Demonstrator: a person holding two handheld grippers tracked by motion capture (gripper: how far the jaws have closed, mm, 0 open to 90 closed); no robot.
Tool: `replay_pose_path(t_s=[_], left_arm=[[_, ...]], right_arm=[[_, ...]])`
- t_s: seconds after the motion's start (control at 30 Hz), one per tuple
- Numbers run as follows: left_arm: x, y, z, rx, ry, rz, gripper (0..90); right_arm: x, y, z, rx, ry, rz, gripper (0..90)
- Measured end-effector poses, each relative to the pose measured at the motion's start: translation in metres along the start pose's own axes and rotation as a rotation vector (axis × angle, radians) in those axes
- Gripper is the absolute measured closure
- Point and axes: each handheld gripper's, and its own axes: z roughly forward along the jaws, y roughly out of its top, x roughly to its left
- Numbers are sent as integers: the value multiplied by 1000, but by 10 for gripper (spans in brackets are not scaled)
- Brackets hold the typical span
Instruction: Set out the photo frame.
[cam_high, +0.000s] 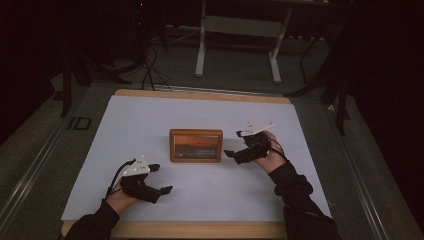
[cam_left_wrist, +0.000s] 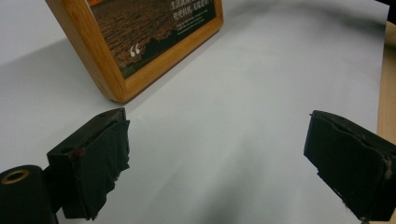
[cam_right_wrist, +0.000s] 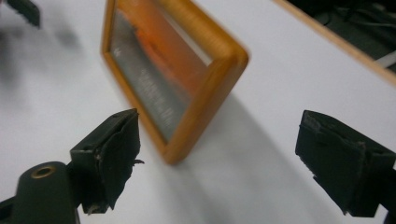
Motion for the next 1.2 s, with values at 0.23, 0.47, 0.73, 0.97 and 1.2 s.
replay_pose_path(t_s=[0.23,0.47,0.73,0.97,1.2], left_arm=[[-1,-1,0,1,-3,4,70],[-2,0,-1,4,0,11,70],[-2,-1,0,7,0,11,70],[-2,-1,0,12,-5,13,70],[-2,-2,0,12,-5,13,70]], right_arm=[[10,-16,0,3,9,22,133],[21,-34,2,7,18,50,134],[30,-58,-6,-20,32,98,133],[38,-70,-13,-21,32,110,133],[47,-81,-18,-18,38,106,133]])
